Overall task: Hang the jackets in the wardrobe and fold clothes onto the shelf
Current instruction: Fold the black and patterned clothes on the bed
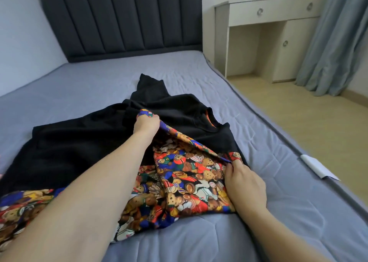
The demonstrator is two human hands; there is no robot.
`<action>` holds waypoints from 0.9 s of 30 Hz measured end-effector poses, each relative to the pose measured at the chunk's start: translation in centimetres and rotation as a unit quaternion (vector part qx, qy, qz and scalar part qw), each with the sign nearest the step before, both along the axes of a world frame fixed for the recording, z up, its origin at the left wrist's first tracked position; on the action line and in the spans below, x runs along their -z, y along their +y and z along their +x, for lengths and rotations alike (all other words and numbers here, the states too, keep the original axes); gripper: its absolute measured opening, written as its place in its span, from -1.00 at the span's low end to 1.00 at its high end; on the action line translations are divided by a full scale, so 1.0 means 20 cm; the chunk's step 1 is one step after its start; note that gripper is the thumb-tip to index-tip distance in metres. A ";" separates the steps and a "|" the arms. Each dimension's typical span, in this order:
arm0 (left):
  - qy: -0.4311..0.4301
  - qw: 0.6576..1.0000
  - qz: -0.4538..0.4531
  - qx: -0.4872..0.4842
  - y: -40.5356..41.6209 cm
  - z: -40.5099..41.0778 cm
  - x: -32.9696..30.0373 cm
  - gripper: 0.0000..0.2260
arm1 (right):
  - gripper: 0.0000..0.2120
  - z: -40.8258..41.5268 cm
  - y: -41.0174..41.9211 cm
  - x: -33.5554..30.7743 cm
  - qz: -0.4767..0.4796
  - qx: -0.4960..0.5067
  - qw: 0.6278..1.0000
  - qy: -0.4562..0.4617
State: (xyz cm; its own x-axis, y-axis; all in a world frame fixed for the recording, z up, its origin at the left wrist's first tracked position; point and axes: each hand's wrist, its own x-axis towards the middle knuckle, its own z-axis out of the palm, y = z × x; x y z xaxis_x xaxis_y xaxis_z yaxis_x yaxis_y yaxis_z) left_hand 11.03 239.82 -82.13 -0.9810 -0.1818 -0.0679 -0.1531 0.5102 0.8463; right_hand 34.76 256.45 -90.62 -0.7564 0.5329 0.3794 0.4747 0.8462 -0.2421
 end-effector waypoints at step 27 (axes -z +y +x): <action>0.143 0.762 -0.612 0.153 -0.64 1.24 0.22 -0.46 | -0.61 0.19 0.22 -0.21 -0.751 0.086 0.640 0.140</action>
State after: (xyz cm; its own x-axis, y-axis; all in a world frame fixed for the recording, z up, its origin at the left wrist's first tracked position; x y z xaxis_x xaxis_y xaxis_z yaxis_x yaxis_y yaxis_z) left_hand 35.75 227.09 -86.51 -0.9328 0.3038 0.1938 0.2337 0.9194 -0.3164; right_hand 38.62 260.84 -86.37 -0.6512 0.5227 -0.5503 0.2895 -0.4992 -0.8167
